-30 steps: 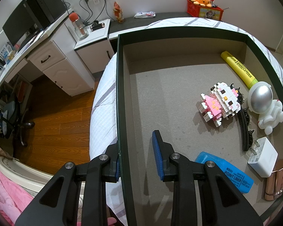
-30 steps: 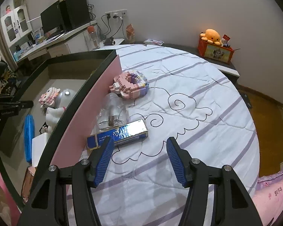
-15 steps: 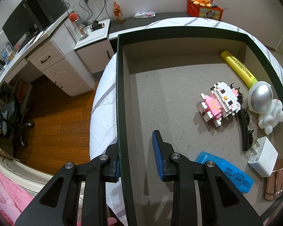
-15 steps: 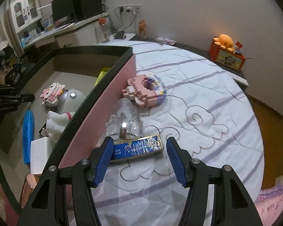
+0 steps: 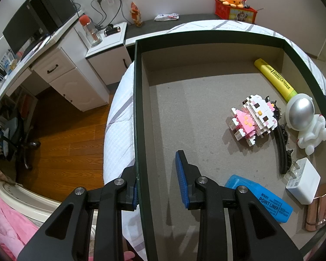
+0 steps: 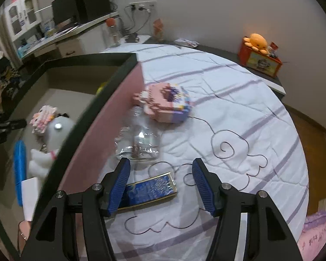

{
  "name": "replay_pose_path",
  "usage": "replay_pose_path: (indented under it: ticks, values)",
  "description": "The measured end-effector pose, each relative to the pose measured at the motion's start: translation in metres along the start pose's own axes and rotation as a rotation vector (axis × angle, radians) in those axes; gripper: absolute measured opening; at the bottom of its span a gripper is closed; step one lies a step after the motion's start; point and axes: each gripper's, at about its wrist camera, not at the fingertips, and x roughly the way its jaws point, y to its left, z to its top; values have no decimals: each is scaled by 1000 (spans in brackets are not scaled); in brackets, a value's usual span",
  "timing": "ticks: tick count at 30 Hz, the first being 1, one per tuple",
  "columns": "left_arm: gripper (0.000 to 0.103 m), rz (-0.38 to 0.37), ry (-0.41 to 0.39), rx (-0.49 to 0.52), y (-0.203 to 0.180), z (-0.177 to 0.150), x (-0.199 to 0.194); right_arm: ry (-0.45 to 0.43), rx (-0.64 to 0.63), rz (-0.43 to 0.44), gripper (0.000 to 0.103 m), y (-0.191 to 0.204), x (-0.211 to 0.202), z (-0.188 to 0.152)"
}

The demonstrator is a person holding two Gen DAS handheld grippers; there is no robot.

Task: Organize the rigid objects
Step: 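Move right gripper back to the clear glass bottle on the bed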

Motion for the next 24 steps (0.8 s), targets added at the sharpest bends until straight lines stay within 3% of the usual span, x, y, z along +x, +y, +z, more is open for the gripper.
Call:
replay_pose_path:
  ticks: [7, 12, 24]
  values:
    - [27, -1, 0, -1, 0, 0, 0, 28, -100, 21, 61, 10, 3, 9]
    - [27, 5, 0, 1, -2, 0, 0, 49, -166, 106, 61, 6, 7, 14]
    - [28, 6, 1, 3, -4, 0, 1, -36, -46, 141, 61, -4, 13, 17]
